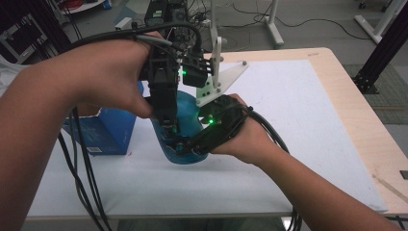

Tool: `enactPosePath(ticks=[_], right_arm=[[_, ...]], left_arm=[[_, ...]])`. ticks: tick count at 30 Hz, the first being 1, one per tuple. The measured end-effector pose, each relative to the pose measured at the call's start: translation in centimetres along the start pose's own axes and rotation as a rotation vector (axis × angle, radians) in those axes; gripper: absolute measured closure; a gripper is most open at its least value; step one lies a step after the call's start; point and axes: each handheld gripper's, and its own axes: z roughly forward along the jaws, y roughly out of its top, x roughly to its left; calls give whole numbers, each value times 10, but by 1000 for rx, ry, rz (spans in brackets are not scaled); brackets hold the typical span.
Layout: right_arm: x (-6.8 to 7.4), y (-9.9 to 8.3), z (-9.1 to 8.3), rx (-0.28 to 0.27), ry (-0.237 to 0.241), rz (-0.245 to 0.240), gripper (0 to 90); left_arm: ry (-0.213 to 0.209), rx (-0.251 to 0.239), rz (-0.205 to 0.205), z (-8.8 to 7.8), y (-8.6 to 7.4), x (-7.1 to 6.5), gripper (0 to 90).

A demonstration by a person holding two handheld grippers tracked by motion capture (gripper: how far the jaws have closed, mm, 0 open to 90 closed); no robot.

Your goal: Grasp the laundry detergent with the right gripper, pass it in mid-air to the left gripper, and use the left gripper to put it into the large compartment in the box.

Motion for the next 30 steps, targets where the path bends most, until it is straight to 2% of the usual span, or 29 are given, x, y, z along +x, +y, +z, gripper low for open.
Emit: enactPosePath(ticks=[6,7,13,14,17,19,20,28,30], right_arm=[[0,-2,-12,-9,-37,17,236],[0,-2,-17,-14,-56,17,228],[0,-2,-31,-58,-51,19,224],[0,-2,-35,-63,-63,19,223],[1,-1,-41,-53,-86,13,216],[1,0,-44,-47,-97,18,161],[2,2,-46,-36,-122,18,131],[3,15,-62,21,-137,0,130],[3,19,-68,26,-154,-12,93]], left_arm=[[11,10,-24,-3,-5,5,396],[13,10,-39,-4,-6,5,396],[8,-5,-89,-14,-16,13,396],[7,-5,-95,-17,-17,14,396],[14,-6,-116,-23,-22,16,396],[15,-4,-141,-28,-26,19,396],[17,-5,-145,-30,-27,20,395],[20,-10,-216,-47,-45,28,395],[19,-11,-235,-53,-50,30,395]])
